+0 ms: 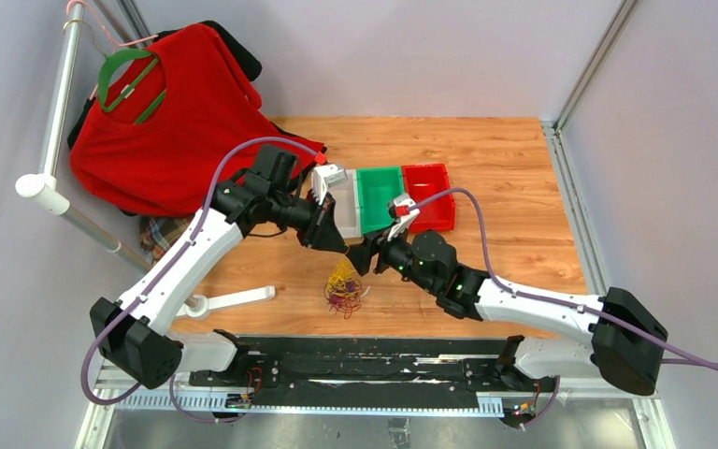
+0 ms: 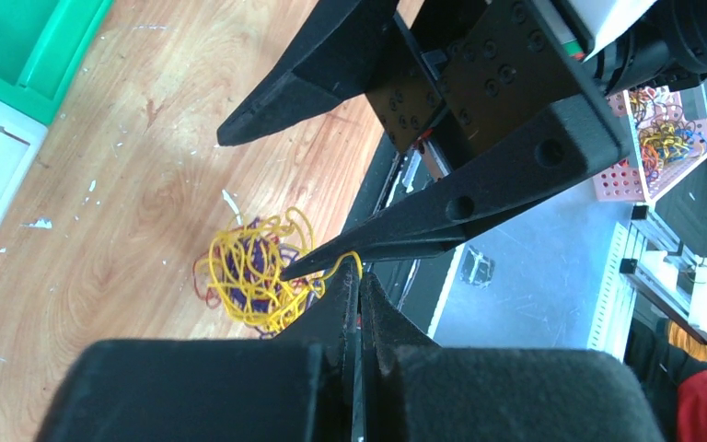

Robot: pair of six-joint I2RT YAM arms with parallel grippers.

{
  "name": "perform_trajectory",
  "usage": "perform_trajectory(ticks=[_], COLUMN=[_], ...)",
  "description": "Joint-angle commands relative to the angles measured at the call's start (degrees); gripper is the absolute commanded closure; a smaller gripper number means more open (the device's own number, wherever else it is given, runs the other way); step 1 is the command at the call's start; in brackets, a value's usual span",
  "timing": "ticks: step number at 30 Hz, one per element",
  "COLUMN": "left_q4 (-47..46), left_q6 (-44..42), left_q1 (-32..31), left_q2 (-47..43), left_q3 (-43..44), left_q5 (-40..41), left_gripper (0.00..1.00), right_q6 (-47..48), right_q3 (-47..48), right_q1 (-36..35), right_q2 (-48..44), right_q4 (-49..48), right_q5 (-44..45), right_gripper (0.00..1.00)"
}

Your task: Untangle the cables

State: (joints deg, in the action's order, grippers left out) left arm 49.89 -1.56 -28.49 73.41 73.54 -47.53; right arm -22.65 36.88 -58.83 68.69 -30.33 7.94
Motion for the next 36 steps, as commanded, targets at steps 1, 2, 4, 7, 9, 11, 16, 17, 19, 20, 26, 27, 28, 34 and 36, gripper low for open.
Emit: perform_trajectory(ticks=[1, 2, 4, 7, 9, 11, 16, 17, 19, 20, 26, 27, 28, 34, 36], left_q4=[0.97, 1.21, 1.82, 2.08, 2.06, 2.10, 2.15, 2.19, 2.14, 2.15, 2.19, 2.17, 2.15, 2.22, 2.15], left_q6=[-0.40, -0.56, -1.09, -1.49, -1.59, -1.37, -0.50, -0.20, 0.54, 0.93, 2.49, 2.80, 3.04, 3.92, 3.94], left_q1=[-0.65, -0.71, -0.73, -0.74, -0.78, -0.79, -0.95, -0.95, -1.00, -1.04, -1.39, -1.39, -1.39, -1.48, -1.47], left_q2=[-1.75, -1.77, -1.75, -2.10, -2.21, -2.22, -2.65, -2.65, -2.49, -2.41, -2.22, -2.15, -2.13, -1.87, -1.97], left_q3=[2.19, 2.37, 2.85, 3.23, 3.31, 3.49, 4.39, 4.48, 4.72, 4.84, 5.28, 5.45, 5.52, 5.48, 5.33], left_q5=[-1.24, -1.08, -0.93, -0.66, -0.60, -0.36, 2.37, 3.07, 4.31, 4.74, 8.85, 9.33, 9.64, 9.14, 8.98], left_gripper=[0.99, 0.99, 0.99, 0.99, 0.99, 0.99, 0.99, 0.99, 0.99, 0.99, 0.99, 0.99, 0.99, 0.99, 0.99], right_q6=[-1.70, -1.96, -2.49, -3.58, -4.01, -3.99, -3.49, -3.26, -2.62, -2.17, -1.26, -1.28, -1.31, -1.52, -1.38], right_q3=[0.76, 0.41, -0.81, -2.70, -3.47, -3.66, -7.06, -7.43, -6.93, -6.28, -2.26, -1.84, -1.28, 0.86, 1.81], right_q1=[0.64, 0.64, 0.59, 1.43, 1.73, 1.76, 1.79, 1.79, 1.78, 1.79, 1.79, 1.79, 1.79, 1.79, 1.74], right_q2=[1.41, 1.36, 0.51, -1.23, -2.06, -2.89, -9.47, -10.48, -11.35, -11.19, -7.98, -7.17, -6.49, -3.01, -2.04], right_q4=[-2.37, -2.62, -2.88, -3.54, -3.84, -3.20, -0.52, -0.59, -0.82, -0.75, -2.02, -2.48, -2.69, -4.53, -4.20], right_q5=[-2.43, -2.82, -3.30, -6.23, -7.75, -8.26, -2.79, -2.51, -3.65, -4.46, -7.30, -7.84, -8.38, -7.93, -7.38], right_gripper=[0.34, 0.34, 0.34, 0.34, 0.33, 0.32, 0.28, 0.28, 0.28, 0.28, 0.29, 0.29, 0.30, 0.31, 0.32])
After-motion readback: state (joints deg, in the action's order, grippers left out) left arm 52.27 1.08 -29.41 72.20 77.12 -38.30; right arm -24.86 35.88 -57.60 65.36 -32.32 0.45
